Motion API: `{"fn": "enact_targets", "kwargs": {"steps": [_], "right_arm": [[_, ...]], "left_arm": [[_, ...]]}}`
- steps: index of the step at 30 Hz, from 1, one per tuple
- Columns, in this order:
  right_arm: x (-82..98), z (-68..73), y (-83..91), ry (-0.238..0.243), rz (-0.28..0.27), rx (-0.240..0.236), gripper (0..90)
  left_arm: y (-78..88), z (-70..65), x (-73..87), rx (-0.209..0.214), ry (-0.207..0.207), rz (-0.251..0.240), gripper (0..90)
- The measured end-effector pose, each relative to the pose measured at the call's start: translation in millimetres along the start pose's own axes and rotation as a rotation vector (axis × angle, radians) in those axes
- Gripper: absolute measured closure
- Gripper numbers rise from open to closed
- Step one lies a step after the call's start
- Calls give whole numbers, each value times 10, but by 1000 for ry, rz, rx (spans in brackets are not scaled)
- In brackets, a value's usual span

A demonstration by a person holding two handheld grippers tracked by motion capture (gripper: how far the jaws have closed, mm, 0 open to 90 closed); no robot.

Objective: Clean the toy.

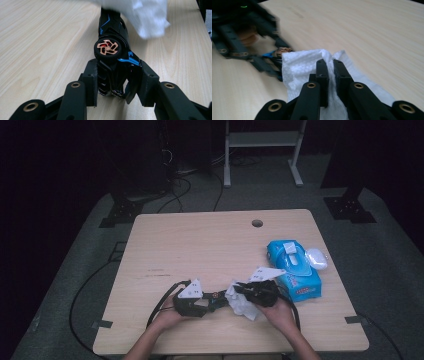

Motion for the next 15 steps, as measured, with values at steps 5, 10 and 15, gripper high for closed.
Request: {"fn": "enact_targets", "kwargs": {"steps": [5,10,15], "right_arm": [[131,-296,174,-67,6,67,834],[65,-123,111,-57,-19,-9,834],[88,-182,93,-57,0,11,834]], "left_arm": [[2,3,5,1,0,-1,585],[2,2,3,1,-1,-1,585],[12,8,4,1,-1,-1,585]]}}
Point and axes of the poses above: each handheld gripper's, and its own axes: y roughly backward along the jaws, x roughly out of its underside, z roughly to its left, the point moved 7 cm from there along -y, roughly forward along the jaws, and after that the axes turned 3 degrees about x, right-handed, at the moved point
